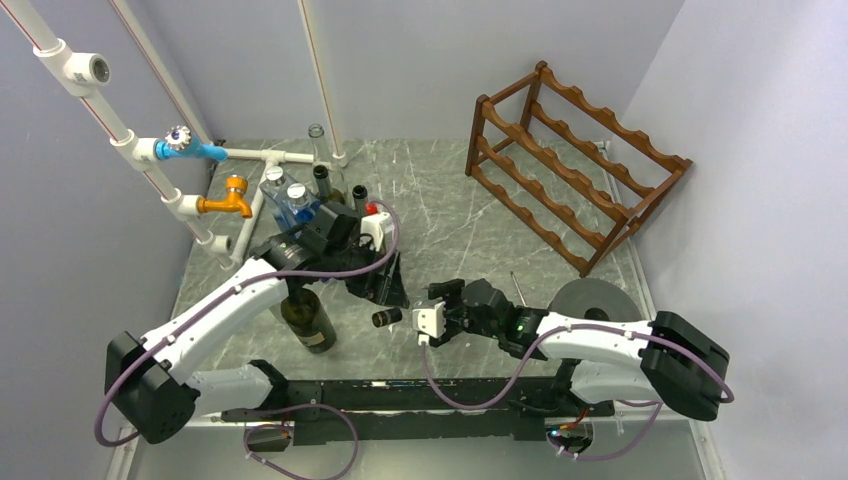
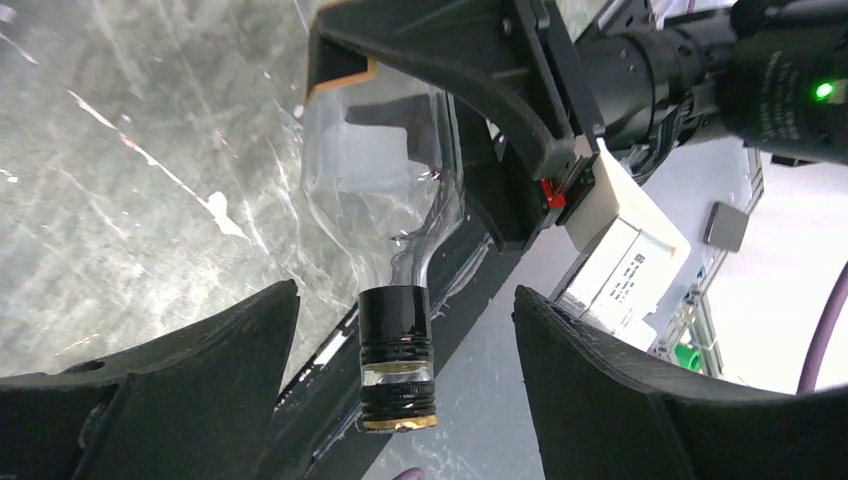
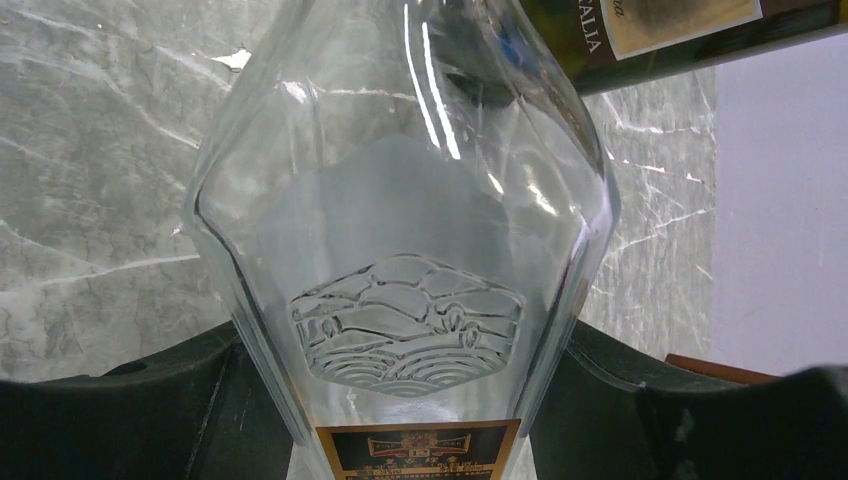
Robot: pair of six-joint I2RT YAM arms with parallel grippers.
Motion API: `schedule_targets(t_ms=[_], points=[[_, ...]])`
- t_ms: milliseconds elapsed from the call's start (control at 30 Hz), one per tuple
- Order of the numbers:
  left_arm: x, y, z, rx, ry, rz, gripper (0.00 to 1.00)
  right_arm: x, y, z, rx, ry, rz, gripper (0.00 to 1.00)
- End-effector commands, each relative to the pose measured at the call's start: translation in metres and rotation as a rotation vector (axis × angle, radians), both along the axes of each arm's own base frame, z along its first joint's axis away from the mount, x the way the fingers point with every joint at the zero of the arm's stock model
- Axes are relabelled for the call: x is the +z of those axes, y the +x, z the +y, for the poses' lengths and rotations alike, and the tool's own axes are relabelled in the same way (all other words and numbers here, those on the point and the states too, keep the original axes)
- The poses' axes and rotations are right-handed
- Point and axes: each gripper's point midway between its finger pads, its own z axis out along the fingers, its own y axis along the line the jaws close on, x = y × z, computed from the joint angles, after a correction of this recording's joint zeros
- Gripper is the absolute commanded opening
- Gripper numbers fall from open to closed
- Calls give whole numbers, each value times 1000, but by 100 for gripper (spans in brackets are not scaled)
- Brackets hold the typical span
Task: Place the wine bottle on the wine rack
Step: Adjust the wine bottle at the center of the board.
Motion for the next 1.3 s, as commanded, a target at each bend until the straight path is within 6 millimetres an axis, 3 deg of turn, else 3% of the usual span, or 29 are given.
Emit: schedule_targets(t_ms=[0,267,333,467,500,533,600,633,667,700,867,1033,1200,1267], points=[[-14,-12,-7,-71,28,10,82,51,6,16,25,147,-118,0],[-37,-36,-18,-159,51,63,66,50,5,15,12,140,-132,0],[-38,-38,-20,-161,37,64,54,50,5,14,5,137,-135,0],[-41,-34,-24,-148,41,46,20,48,10,12,-25,132,-139,0],[-41,-32,-25,-142,45,41,6,46,11,12,-35,126,-133,0],[-41,-29,-25,-130,51,34,0,45,12,11,-48,125,-125,8],[-41,-22,-28,-104,50,6,0,38,15,10,-79,118,-111,37],[-40,-18,-28,-84,48,-10,0,36,16,9,-97,120,-109,59],[-38,-14,-29,-60,45,-28,0,33,16,8,-106,114,-104,89],[-36,-9,-29,-39,39,-48,0,30,14,7,-110,103,-94,98],[-23,19,-29,83,33,-155,0,30,9,1,-168,118,-27,100],[-16,41,-30,163,42,-226,0,48,5,-7,-279,239,94,100],[-13,63,-31,231,50,-288,0,58,-14,-13,-332,349,274,100],[-11,70,-35,239,48,-302,0,66,-11,-20,-421,417,317,100]])
